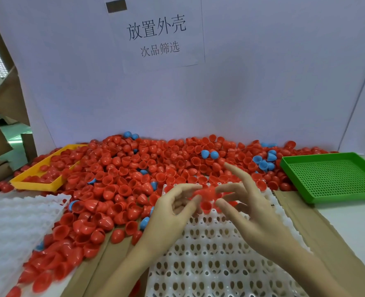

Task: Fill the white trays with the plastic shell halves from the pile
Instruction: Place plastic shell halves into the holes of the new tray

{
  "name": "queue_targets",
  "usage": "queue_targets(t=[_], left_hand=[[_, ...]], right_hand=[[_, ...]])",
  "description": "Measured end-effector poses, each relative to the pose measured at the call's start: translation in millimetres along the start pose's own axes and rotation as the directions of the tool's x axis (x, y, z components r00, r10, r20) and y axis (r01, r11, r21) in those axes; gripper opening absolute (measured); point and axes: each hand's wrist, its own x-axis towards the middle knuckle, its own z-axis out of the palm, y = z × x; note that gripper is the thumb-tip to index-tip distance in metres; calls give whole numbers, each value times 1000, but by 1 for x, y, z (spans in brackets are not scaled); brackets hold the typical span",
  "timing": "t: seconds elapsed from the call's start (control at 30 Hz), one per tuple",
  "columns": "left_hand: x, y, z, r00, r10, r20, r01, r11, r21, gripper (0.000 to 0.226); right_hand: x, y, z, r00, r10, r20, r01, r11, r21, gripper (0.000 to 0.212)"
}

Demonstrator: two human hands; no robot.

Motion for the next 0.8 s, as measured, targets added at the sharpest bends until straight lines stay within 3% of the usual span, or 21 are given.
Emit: queue_targets(t=[0.17,0.3,0.47,0.67,0.8], left_hand=[[0,2,1,985,-107,134,132,972,-196,33],[-1,-1,6,968,-148,204,214,912,-351,33],[0,0,8,933,-245,264,341,837,-428,36],[0,1,7,905,-237,355,370,849,-378,48],[0,0,6,940,-212,266,290,908,-304,44]], right_hand=[[-1,-2,2,1000,-14,0,14,1000,2,71],[-3,-2,6,999,-43,32,44,998,-39,59],[-3,-2,8,999,-50,-20,48,996,-73,47],[-4,-3,12,995,-80,-67,73,992,-101,39],[-6,-2,15,997,-34,-68,29,997,-72,37]])
